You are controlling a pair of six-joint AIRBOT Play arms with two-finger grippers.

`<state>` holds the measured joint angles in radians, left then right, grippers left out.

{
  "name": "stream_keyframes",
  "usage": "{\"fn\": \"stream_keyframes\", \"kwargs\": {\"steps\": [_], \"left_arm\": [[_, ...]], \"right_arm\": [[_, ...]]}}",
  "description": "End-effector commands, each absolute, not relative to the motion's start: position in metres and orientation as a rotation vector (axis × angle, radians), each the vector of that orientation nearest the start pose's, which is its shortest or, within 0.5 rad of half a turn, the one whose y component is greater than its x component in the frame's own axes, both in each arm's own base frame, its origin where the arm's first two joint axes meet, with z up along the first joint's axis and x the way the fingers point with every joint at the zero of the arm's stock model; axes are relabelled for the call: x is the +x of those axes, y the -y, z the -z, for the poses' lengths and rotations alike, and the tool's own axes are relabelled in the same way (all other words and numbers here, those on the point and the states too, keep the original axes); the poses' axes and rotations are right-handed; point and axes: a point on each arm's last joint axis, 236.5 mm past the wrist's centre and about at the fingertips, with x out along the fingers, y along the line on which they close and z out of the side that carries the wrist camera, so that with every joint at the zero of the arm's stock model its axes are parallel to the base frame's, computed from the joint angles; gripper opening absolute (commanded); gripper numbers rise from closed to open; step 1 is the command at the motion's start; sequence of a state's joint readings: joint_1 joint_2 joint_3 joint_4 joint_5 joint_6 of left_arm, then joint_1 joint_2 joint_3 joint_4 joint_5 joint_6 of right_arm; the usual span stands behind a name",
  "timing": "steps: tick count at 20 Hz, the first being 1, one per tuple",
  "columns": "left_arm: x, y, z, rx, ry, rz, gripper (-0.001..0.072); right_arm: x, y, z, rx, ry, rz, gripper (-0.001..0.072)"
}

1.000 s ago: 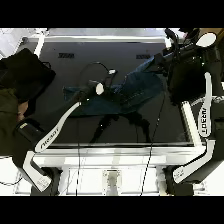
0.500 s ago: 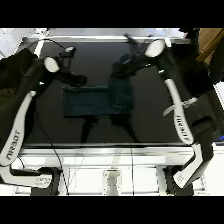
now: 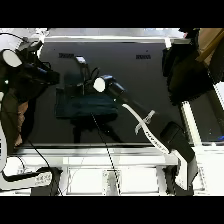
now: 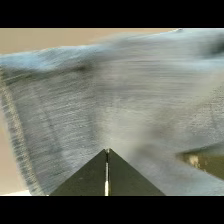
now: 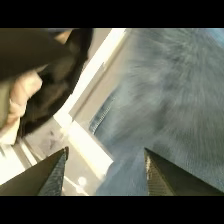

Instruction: Fold the clothes and pants, and hang the long-sleeved shirts on hangers.

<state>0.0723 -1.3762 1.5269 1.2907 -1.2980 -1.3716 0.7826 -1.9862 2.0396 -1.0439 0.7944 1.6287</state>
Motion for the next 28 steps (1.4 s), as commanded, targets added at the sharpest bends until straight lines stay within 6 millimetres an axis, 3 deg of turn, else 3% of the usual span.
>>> {"fn": "stream_keyframes", "kwargs": {"steps": [1,3,7,8,10,12,14,18,24,27,28], "left_arm": [[0.431,-0.002,-0.101,-0.124,-1.13,0.181,0.002],[0.43,-0.013,-0.101,-0.142,-1.128,0.157,0.002],[0.428,-0.016,-0.1,-0.147,-1.136,0.152,0.002],[0.428,-0.016,-0.1,-0.147,-1.137,0.153,0.002],[0.428,-0.015,-0.1,-0.147,-1.138,0.153,0.002],[0.428,-0.015,-0.1,-0.147,-1.138,0.154,0.0021],[0.428,-0.015,-0.1,-0.15,-1.138,0.156,0.0021],[0.429,-0.011,-0.102,-0.164,-1.133,0.169,0.002],[0.429,-0.011,-0.101,-0.164,-1.134,0.169,0.002],[0.429,-0.011,-0.101,-0.164,-1.135,0.169,0.002],[0.428,-0.01,-0.101,-0.164,-1.136,0.169,0.002]], "right_arm": [[0.385,-0.508,-0.059,0.122,-1.002,-0.963,0.0527],[0.389,-0.461,-0.05,0.0,-1.096,-0.939,0.0526],[0.43,-0.314,-0.019,-0.198,-1.306,-0.661,0.0529],[0.44,-0.285,-0.01,-0.188,-1.339,-0.602,0.0545],[0.461,-0.258,0.005,-0.077,-1.345,-0.554,0.0552],[0.476,-0.264,0.01,0.123,-1.309,-0.58,0.0695],[0.485,-0.276,0.01,0.297,-1.296,-0.634,0.0696],[0.478,-0.307,0.029,0.408,-1.324,-0.781,0.0695],[0.456,-0.34,0.077,0.335,-1.382,-0.841,0.0682],[0.463,-0.344,0.089,0.303,-1.353,-0.812,0.0663],[0.469,-0.345,0.089,0.309,-1.331,-0.801,0.0599]]}}
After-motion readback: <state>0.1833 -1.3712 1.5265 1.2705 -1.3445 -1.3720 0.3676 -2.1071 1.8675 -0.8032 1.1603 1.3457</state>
